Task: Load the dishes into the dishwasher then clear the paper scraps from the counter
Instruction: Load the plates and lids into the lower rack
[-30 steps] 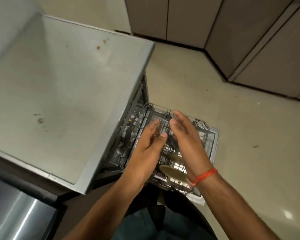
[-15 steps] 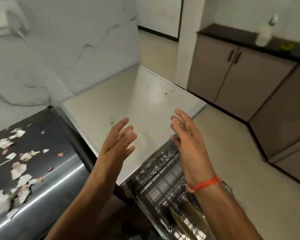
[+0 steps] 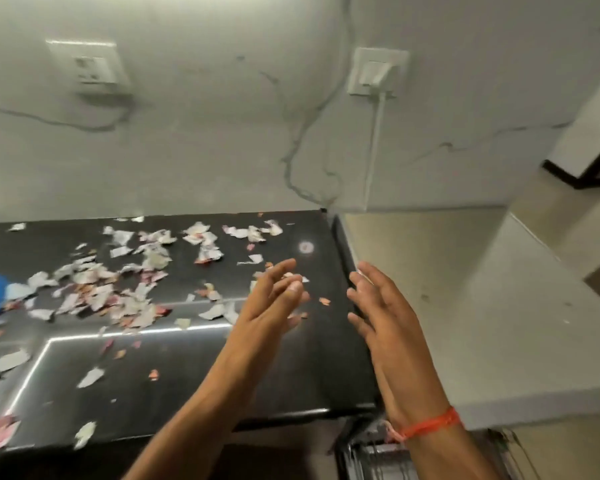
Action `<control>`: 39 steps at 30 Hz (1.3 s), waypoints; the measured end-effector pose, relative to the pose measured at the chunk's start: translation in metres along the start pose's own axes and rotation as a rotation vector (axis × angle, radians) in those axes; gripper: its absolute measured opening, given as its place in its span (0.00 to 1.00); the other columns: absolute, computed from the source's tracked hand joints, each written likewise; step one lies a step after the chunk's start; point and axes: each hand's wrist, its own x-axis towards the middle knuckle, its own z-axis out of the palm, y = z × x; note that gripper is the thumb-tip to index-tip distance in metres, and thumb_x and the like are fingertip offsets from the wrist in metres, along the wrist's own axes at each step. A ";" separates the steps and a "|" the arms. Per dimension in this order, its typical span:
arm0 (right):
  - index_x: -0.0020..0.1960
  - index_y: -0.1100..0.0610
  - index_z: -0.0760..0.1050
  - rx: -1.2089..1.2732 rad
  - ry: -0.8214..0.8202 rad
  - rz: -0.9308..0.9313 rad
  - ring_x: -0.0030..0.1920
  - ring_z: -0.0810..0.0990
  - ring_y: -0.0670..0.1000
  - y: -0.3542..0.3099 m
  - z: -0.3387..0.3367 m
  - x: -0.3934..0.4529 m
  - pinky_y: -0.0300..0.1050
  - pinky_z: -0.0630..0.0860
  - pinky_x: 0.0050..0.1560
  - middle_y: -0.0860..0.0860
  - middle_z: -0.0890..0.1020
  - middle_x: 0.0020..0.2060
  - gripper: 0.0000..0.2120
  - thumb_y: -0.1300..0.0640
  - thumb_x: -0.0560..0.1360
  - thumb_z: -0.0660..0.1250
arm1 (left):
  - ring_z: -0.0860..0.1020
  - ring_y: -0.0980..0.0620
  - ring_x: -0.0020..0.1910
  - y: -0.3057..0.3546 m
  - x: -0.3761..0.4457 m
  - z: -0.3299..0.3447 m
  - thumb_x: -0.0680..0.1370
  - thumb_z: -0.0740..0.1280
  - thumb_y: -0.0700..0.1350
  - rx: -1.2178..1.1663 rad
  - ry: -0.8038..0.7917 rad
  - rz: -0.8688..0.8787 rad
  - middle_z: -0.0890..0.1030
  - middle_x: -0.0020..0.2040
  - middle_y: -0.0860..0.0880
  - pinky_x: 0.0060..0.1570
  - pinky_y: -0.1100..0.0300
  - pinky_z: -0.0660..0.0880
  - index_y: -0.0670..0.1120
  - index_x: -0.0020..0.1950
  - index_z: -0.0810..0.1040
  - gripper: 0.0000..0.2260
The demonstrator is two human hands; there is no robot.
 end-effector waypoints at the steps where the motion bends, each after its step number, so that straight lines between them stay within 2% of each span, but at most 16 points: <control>1: 0.67 0.40 0.76 0.000 -0.024 0.007 0.64 0.78 0.39 0.003 0.019 0.005 0.49 0.73 0.70 0.40 0.80 0.64 0.19 0.44 0.76 0.65 | 0.82 0.55 0.61 0.000 0.004 -0.020 0.81 0.69 0.52 -0.001 0.020 -0.010 0.81 0.65 0.53 0.64 0.53 0.77 0.58 0.70 0.75 0.17; 4: 0.65 0.41 0.77 -0.016 -0.118 0.020 0.63 0.79 0.39 0.012 0.067 0.016 0.50 0.74 0.68 0.39 0.82 0.61 0.14 0.50 0.81 0.64 | 0.82 0.55 0.61 -0.001 0.011 -0.069 0.79 0.69 0.55 -0.008 0.106 -0.020 0.83 0.61 0.57 0.58 0.55 0.78 0.60 0.68 0.75 0.17; 6: 0.65 0.41 0.78 -0.049 -0.201 0.061 0.63 0.79 0.40 0.018 0.097 0.020 0.50 0.73 0.69 0.39 0.82 0.62 0.15 0.47 0.79 0.64 | 0.82 0.57 0.60 0.001 0.009 -0.097 0.80 0.67 0.53 -0.026 0.187 -0.025 0.82 0.61 0.56 0.56 0.58 0.78 0.60 0.68 0.74 0.16; 9: 0.65 0.39 0.78 -0.109 -0.325 0.090 0.64 0.78 0.41 0.023 0.136 0.027 0.53 0.73 0.70 0.40 0.81 0.63 0.19 0.41 0.74 0.66 | 0.81 0.59 0.60 0.003 -0.004 -0.130 0.80 0.66 0.57 -0.055 0.319 -0.014 0.81 0.63 0.56 0.62 0.55 0.76 0.61 0.69 0.74 0.18; 12: 0.64 0.38 0.78 -0.129 -0.451 0.129 0.64 0.79 0.41 0.028 0.172 0.032 0.53 0.73 0.69 0.39 0.82 0.61 0.20 0.39 0.72 0.66 | 0.82 0.59 0.59 0.002 -0.021 -0.157 0.82 0.64 0.53 -0.087 0.470 -0.020 0.83 0.59 0.58 0.63 0.54 0.76 0.60 0.69 0.75 0.14; 15: 0.64 0.39 0.78 -0.132 -0.602 0.141 0.65 0.79 0.43 0.036 0.207 0.033 0.54 0.74 0.68 0.41 0.81 0.63 0.18 0.41 0.75 0.66 | 0.82 0.59 0.59 0.000 -0.039 -0.179 0.83 0.63 0.51 -0.106 0.633 -0.027 0.83 0.60 0.57 0.66 0.51 0.75 0.59 0.68 0.76 0.13; 18: 0.65 0.40 0.78 -0.112 -0.730 0.165 0.65 0.79 0.44 0.043 0.235 0.033 0.52 0.74 0.67 0.42 0.81 0.63 0.16 0.45 0.78 0.65 | 0.82 0.58 0.59 0.006 -0.055 -0.193 0.83 0.63 0.51 -0.100 0.754 -0.020 0.84 0.59 0.56 0.64 0.54 0.76 0.58 0.68 0.76 0.13; 21: 0.64 0.39 0.78 -0.089 -0.874 0.190 0.65 0.79 0.44 0.042 0.256 0.032 0.47 0.75 0.63 0.41 0.81 0.63 0.15 0.46 0.78 0.65 | 0.83 0.57 0.57 0.015 -0.069 -0.199 0.84 0.62 0.49 -0.106 0.891 0.023 0.85 0.55 0.55 0.60 0.57 0.79 0.55 0.67 0.77 0.12; 24: 0.65 0.40 0.78 -0.059 -0.958 0.210 0.65 0.78 0.45 0.039 0.267 0.036 0.50 0.75 0.66 0.42 0.81 0.64 0.17 0.45 0.77 0.66 | 0.83 0.59 0.56 0.023 -0.073 -0.199 0.84 0.63 0.50 -0.083 0.960 0.035 0.85 0.55 0.58 0.62 0.55 0.77 0.57 0.66 0.77 0.12; 30: 0.66 0.39 0.77 -0.041 -1.066 0.230 0.66 0.78 0.45 0.034 0.275 0.047 0.51 0.74 0.68 0.42 0.79 0.66 0.20 0.43 0.75 0.67 | 0.83 0.56 0.58 0.027 -0.073 -0.190 0.84 0.63 0.50 -0.091 1.064 0.054 0.84 0.58 0.54 0.63 0.53 0.77 0.56 0.65 0.79 0.11; 34: 0.68 0.42 0.76 -0.023 -1.103 0.237 0.65 0.79 0.44 0.034 0.279 0.049 0.50 0.74 0.67 0.42 0.81 0.63 0.18 0.46 0.78 0.66 | 0.83 0.56 0.58 0.027 -0.075 -0.189 0.83 0.63 0.50 -0.090 1.095 0.047 0.83 0.61 0.52 0.63 0.53 0.77 0.56 0.65 0.79 0.11; 39: 0.66 0.42 0.77 -0.016 -1.120 0.259 0.64 0.79 0.43 0.034 0.289 0.049 0.52 0.74 0.68 0.42 0.82 0.62 0.19 0.45 0.76 0.66 | 0.83 0.55 0.58 0.032 -0.075 -0.203 0.83 0.64 0.52 -0.077 1.124 0.041 0.83 0.60 0.54 0.65 0.49 0.76 0.57 0.63 0.80 0.11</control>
